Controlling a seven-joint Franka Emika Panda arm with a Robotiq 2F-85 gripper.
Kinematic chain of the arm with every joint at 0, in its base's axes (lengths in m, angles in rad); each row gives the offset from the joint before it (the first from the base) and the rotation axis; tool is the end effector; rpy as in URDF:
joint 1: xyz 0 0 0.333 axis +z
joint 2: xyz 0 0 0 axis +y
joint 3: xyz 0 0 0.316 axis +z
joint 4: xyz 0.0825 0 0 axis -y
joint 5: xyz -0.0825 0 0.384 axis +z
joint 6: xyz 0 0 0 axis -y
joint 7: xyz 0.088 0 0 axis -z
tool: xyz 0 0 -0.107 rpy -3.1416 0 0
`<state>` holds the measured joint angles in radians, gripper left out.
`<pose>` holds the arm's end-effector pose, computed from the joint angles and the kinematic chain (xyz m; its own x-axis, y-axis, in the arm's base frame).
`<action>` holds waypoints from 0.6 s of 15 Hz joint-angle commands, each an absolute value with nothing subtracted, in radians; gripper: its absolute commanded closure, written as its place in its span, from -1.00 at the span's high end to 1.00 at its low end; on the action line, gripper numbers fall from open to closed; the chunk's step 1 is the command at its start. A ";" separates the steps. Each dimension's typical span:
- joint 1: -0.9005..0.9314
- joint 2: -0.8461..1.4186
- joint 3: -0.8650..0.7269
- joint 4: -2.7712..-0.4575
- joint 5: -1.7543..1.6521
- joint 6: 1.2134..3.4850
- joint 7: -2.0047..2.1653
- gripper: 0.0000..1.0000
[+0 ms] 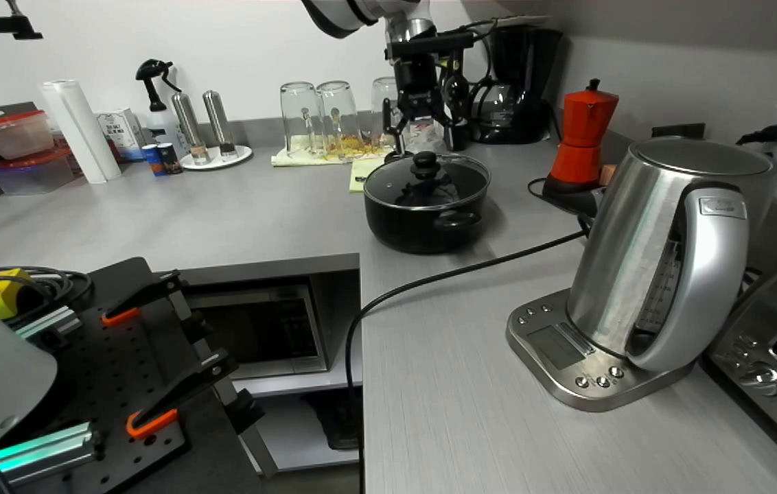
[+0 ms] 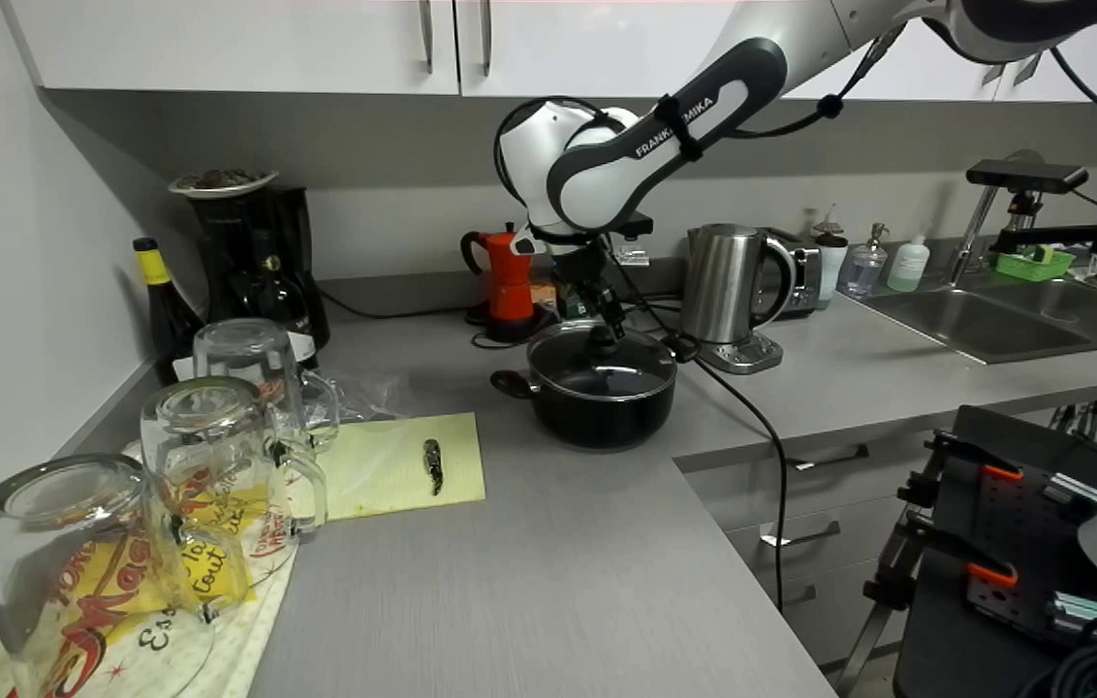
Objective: Put the lid on the pot
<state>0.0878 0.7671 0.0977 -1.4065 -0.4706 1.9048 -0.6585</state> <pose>0.6982 0.0850 0.2331 0.4738 0.7770 -0.4145 0.8687 -0.4897 0.0750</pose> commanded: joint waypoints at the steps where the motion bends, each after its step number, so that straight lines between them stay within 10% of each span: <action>1: 0.092 0.776 0.095 -1.370 -0.441 1.868 -0.694 1.00; 9: 0.084 0.779 0.099 -1.368 -0.410 1.873 -0.696 1.00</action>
<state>0.0870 0.7671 0.0978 -1.3999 -0.4458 1.9037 -0.6634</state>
